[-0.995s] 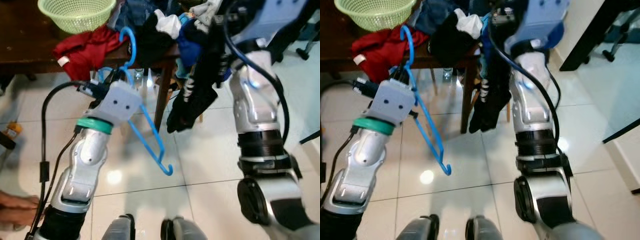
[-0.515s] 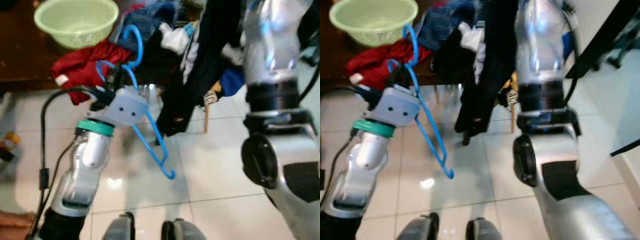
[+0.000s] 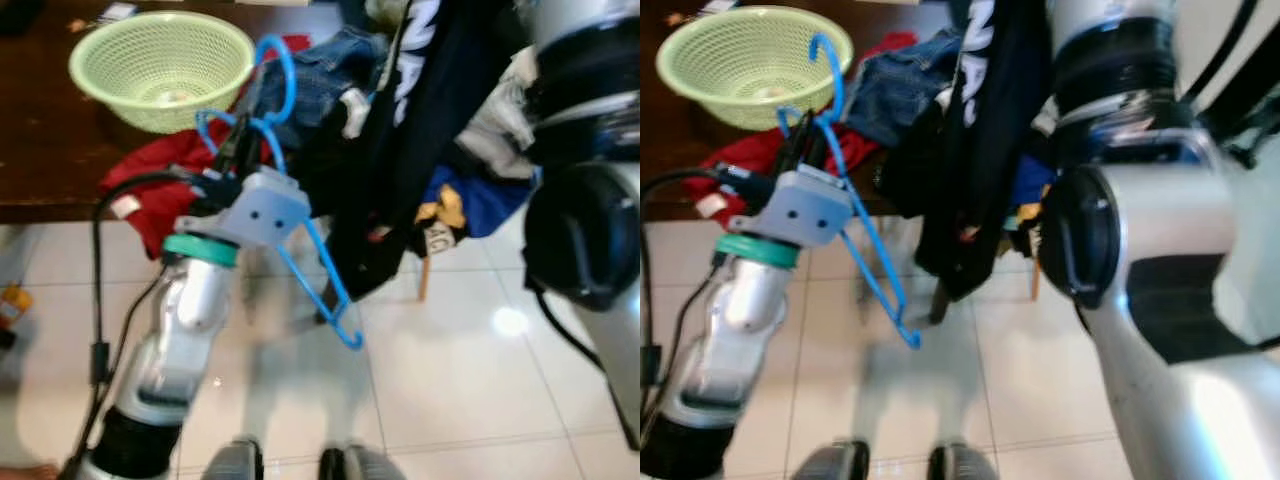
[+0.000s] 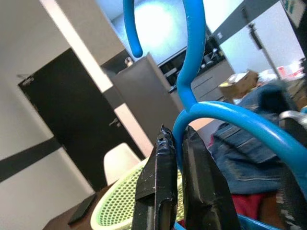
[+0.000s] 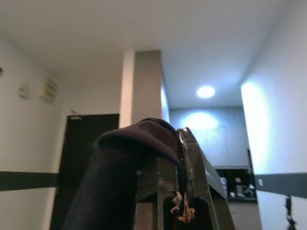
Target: Hang hanger
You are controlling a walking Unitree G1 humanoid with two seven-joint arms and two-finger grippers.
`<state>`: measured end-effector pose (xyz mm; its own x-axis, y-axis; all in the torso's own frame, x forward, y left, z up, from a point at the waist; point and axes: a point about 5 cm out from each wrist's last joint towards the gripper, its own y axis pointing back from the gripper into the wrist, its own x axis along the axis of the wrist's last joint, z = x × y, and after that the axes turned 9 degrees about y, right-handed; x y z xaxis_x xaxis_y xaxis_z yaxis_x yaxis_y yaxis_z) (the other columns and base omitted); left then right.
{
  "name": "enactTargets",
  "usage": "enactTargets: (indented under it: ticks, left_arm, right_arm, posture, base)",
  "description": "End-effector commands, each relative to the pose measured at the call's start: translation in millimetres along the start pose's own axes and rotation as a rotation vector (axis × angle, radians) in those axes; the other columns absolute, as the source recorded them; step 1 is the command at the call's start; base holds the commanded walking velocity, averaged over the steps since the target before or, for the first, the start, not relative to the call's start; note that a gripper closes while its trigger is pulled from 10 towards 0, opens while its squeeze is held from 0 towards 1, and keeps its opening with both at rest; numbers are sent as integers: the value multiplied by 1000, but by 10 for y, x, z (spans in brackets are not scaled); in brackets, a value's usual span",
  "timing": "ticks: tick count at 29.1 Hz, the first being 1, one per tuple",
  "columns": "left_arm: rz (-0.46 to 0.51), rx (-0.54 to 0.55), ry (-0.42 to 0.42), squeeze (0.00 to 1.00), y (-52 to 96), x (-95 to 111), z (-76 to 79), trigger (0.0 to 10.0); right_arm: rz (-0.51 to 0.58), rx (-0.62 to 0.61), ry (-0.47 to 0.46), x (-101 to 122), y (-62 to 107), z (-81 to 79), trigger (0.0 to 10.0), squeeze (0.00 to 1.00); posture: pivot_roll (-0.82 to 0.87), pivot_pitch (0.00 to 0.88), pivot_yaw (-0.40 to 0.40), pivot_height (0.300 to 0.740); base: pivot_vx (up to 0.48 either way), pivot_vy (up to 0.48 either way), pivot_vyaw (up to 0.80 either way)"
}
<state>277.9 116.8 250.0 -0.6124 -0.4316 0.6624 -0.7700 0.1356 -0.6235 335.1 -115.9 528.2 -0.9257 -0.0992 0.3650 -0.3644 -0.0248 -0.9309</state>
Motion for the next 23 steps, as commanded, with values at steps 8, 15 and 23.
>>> enactTargets:
  ticks: [8,15,23]
  left_arm:
    - [22,-6,4,0,-26,43,53,10000]
    - [29,9,3,0,-41,58,33,10000]
    - [309,-13,-210,0,-146,404,-64,10000]
  right_arm:
    - [117,-38,74,354,-236,157,10000,0]
    - [-54,4,186,-4,-93,183,10000,0]
    - [-631,327,468,-1285,1047,-94,10000,0]
  posture:
    - [40,50,-47,740]
    - [44,56,-45,740]
    - [65,74,-36,740]
  base:
    - [449,0,0]
    - [414,0,0]
    - [0,0,0]
